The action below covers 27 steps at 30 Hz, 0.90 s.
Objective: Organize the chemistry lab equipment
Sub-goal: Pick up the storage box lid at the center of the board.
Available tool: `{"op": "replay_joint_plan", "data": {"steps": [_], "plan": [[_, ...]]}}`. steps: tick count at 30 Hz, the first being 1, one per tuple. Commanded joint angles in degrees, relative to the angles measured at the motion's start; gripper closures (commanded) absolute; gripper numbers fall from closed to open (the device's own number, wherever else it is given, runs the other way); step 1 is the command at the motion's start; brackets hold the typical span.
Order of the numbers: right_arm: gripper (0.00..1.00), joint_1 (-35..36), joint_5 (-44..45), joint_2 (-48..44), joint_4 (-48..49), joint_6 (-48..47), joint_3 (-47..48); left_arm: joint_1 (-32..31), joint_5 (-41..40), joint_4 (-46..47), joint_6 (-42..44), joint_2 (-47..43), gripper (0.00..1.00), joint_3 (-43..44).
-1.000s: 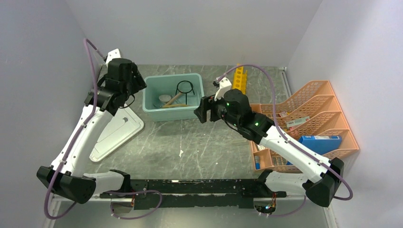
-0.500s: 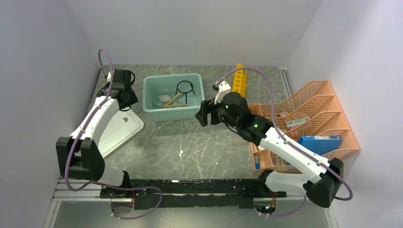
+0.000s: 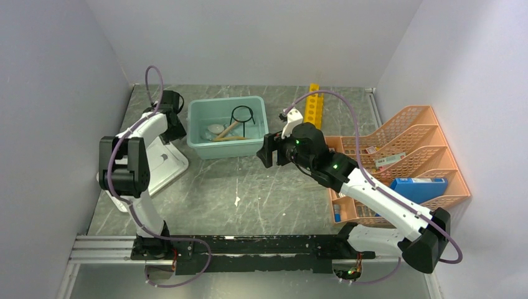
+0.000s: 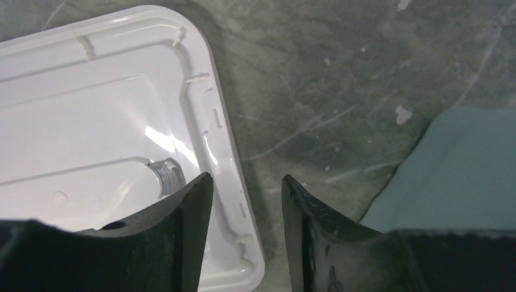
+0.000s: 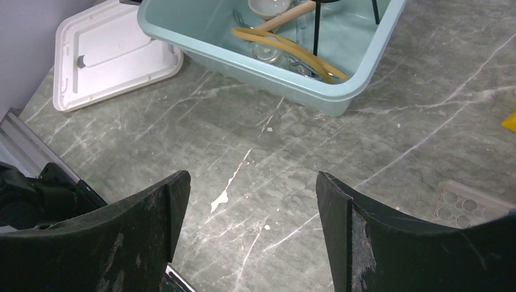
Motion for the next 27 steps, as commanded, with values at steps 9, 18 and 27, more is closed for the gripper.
{"op": "replay_joint_plan", "data": {"steps": [9,18,27], "plan": [[0.21,-0.16,0.64,-0.65,0.01,-0.15,0.14,3.09,5.62,4.04,1.78,7.50,0.61,2.36],[0.21,-0.16,0.56,-1.05,0.23,0.28,0.11,3.18,6.86,4.16,2.81,10.92,0.95,1.82],[0.21,-0.20,0.30,-3.02,-0.07,0.86,-0.21,3.18,7.04,0.10,5.39,3.12,0.95,3.51]]}}
